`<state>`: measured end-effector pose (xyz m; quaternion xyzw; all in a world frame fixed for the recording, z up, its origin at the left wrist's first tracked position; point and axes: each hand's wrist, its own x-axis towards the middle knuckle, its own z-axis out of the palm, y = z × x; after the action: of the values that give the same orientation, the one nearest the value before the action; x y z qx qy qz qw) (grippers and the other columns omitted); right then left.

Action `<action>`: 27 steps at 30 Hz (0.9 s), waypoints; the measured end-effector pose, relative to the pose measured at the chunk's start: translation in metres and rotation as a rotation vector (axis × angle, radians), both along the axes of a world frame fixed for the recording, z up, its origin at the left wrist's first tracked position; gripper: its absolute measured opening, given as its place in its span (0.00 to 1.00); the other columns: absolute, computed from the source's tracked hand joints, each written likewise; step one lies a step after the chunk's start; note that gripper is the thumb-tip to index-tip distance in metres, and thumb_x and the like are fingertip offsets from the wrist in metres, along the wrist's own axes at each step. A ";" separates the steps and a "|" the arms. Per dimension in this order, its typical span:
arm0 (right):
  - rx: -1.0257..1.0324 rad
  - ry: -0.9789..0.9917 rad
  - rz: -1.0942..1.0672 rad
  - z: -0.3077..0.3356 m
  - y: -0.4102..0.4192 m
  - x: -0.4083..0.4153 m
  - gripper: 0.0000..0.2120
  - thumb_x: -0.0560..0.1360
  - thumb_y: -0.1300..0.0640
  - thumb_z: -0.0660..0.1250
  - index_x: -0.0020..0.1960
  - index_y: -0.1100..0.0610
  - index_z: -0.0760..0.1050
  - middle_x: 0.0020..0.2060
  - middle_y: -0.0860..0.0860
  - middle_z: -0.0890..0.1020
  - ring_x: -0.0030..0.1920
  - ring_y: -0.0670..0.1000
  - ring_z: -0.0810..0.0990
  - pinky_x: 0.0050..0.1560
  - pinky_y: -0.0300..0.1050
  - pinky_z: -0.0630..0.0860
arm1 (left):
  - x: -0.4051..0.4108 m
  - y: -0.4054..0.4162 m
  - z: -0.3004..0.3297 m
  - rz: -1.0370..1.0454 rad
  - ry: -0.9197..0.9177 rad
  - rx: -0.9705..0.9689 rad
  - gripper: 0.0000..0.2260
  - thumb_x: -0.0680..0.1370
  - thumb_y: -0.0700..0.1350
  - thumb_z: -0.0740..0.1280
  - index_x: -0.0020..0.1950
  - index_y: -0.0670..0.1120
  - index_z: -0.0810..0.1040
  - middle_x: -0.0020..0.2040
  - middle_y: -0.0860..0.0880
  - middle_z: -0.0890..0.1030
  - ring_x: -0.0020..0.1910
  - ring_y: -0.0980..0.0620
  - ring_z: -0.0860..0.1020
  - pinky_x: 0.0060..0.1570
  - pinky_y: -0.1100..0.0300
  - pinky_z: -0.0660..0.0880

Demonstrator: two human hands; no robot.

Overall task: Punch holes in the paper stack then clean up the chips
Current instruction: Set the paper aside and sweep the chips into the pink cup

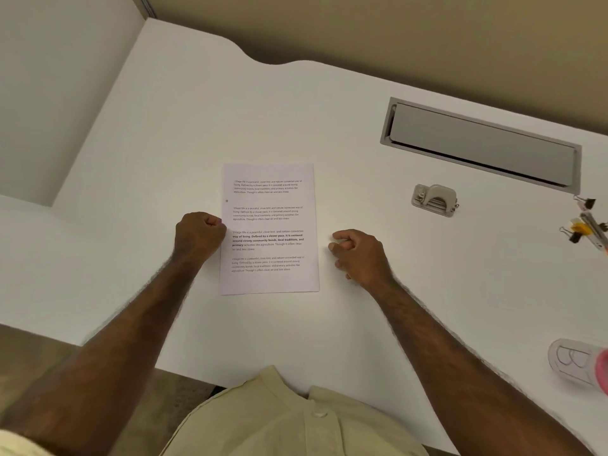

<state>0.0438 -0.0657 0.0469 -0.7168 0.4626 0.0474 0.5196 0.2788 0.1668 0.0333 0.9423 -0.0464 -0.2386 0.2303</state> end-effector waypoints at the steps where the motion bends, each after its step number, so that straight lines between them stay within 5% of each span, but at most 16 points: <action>1: -0.072 0.008 0.025 0.000 -0.002 -0.007 0.09 0.79 0.53 0.73 0.58 0.51 0.84 0.41 0.47 0.86 0.43 0.53 0.88 0.50 0.51 0.84 | 0.000 0.000 0.002 -0.007 0.001 0.003 0.09 0.77 0.41 0.70 0.38 0.50 0.82 0.36 0.51 0.79 0.37 0.48 0.74 0.33 0.67 0.67; 5: -0.309 0.018 0.020 0.002 -0.007 -0.040 0.06 0.79 0.51 0.72 0.55 0.46 0.84 0.41 0.41 0.85 0.44 0.46 0.84 0.49 0.43 0.78 | -0.002 0.000 0.010 -0.009 -0.002 -0.015 0.07 0.78 0.43 0.70 0.42 0.51 0.86 0.40 0.51 0.81 0.43 0.47 0.77 0.42 0.59 0.70; 8: -0.449 -0.015 0.013 0.002 -0.006 -0.069 0.07 0.80 0.51 0.71 0.57 0.46 0.84 0.47 0.42 0.87 0.45 0.45 0.83 0.49 0.43 0.79 | -0.011 -0.001 0.021 -0.029 -0.019 -0.023 0.05 0.74 0.50 0.66 0.45 0.55 0.82 0.41 0.50 0.78 0.43 0.46 0.73 0.39 0.58 0.68; 10: -0.550 -0.057 0.006 0.002 -0.006 -0.091 0.07 0.81 0.52 0.70 0.58 0.48 0.83 0.52 0.41 0.86 0.48 0.44 0.82 0.53 0.44 0.80 | -0.024 -0.004 0.024 -0.016 -0.058 -0.043 0.09 0.76 0.52 0.66 0.48 0.50 0.83 0.45 0.48 0.82 0.46 0.43 0.77 0.46 0.56 0.73; 13: -0.671 -0.040 0.011 -0.005 -0.010 -0.134 0.12 0.82 0.48 0.68 0.63 0.49 0.81 0.61 0.42 0.83 0.62 0.45 0.80 0.64 0.43 0.77 | -0.062 -0.010 0.024 -0.060 -0.247 -0.116 0.15 0.83 0.47 0.70 0.64 0.39 0.83 0.59 0.40 0.85 0.61 0.38 0.81 0.65 0.47 0.75; 19: -0.789 0.224 0.016 -0.038 -0.042 -0.229 0.35 0.83 0.38 0.61 0.81 0.60 0.65 0.83 0.58 0.63 0.84 0.58 0.59 0.83 0.57 0.57 | -0.176 -0.036 0.010 -0.486 -0.461 -0.315 0.18 0.84 0.43 0.69 0.70 0.33 0.79 0.70 0.35 0.79 0.72 0.35 0.76 0.75 0.44 0.72; 23: -0.800 0.429 -0.029 -0.056 -0.062 -0.267 0.45 0.82 0.30 0.50 0.84 0.64 0.55 0.85 0.63 0.53 0.85 0.63 0.52 0.83 0.65 0.53 | -0.243 -0.056 -0.008 -0.804 -0.362 -0.321 0.26 0.85 0.49 0.67 0.80 0.36 0.70 0.82 0.38 0.68 0.83 0.40 0.65 0.80 0.43 0.67; 27: -0.797 0.495 -0.028 -0.064 -0.065 -0.257 0.48 0.82 0.28 0.45 0.83 0.68 0.52 0.84 0.66 0.52 0.85 0.65 0.51 0.81 0.70 0.52 | -0.282 -0.084 -0.030 -0.889 -0.235 -0.172 0.33 0.88 0.59 0.53 0.87 0.41 0.50 0.88 0.43 0.47 0.88 0.46 0.44 0.86 0.48 0.48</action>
<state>-0.2128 -0.1305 -0.0171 -0.8214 0.5643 0.0286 0.0783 -0.0034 0.0832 0.0029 0.8290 -0.4911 -0.2012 0.1764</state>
